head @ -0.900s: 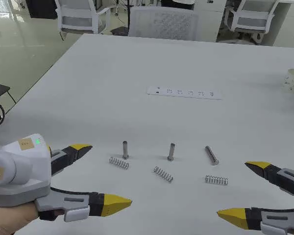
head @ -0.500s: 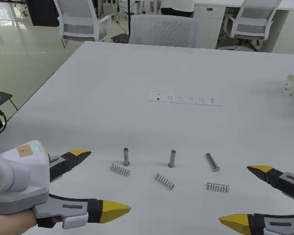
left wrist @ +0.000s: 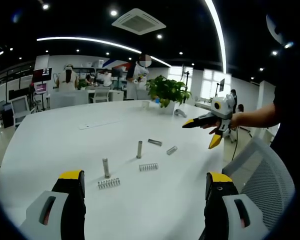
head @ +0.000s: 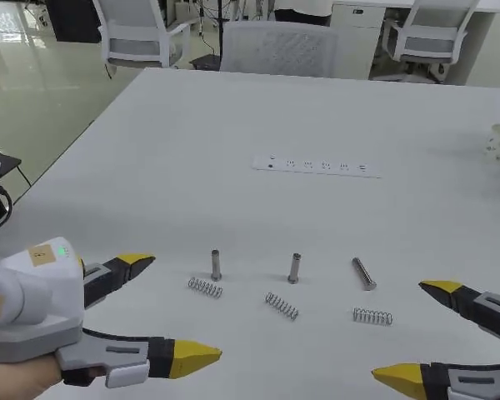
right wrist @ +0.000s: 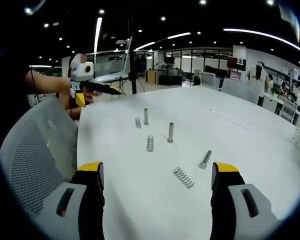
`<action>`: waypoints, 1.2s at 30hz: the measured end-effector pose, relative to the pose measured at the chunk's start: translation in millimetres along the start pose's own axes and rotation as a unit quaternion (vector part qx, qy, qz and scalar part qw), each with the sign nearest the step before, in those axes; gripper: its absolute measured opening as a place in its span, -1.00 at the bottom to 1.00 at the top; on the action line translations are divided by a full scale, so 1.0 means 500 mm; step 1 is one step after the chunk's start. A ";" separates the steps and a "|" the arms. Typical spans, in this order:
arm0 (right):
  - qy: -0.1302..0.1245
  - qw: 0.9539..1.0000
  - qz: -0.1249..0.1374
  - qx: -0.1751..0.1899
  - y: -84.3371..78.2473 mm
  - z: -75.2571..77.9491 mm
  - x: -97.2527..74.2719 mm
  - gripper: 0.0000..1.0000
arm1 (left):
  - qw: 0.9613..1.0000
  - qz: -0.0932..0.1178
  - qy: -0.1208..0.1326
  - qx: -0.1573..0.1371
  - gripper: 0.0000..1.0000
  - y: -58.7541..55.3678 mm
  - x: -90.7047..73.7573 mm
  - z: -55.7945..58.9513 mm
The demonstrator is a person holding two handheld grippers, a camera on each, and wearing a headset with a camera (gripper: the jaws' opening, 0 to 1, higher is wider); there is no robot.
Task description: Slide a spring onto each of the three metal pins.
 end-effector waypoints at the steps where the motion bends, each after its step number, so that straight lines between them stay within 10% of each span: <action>1: 0.000 1.000 0.000 0.000 0.000 0.001 0.000 0.79 | 1.000 0.000 0.000 0.000 0.96 0.000 0.000 0.000; 36: -0.002 1.000 -0.006 -0.007 0.002 0.007 -0.001 0.78 | 1.000 -0.003 -0.010 0.011 0.96 0.011 0.028 -0.002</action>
Point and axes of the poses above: the centre of the closed fingertips' face, and the gripper's own axes: x roughly forward along the fingers, z roughly to its right, y roughly out of its top, the point moved 6 cm from there along -x, roughly backward along the fingers, and after that the axes turned 14 degrees about -z, right-handed, at the moved point
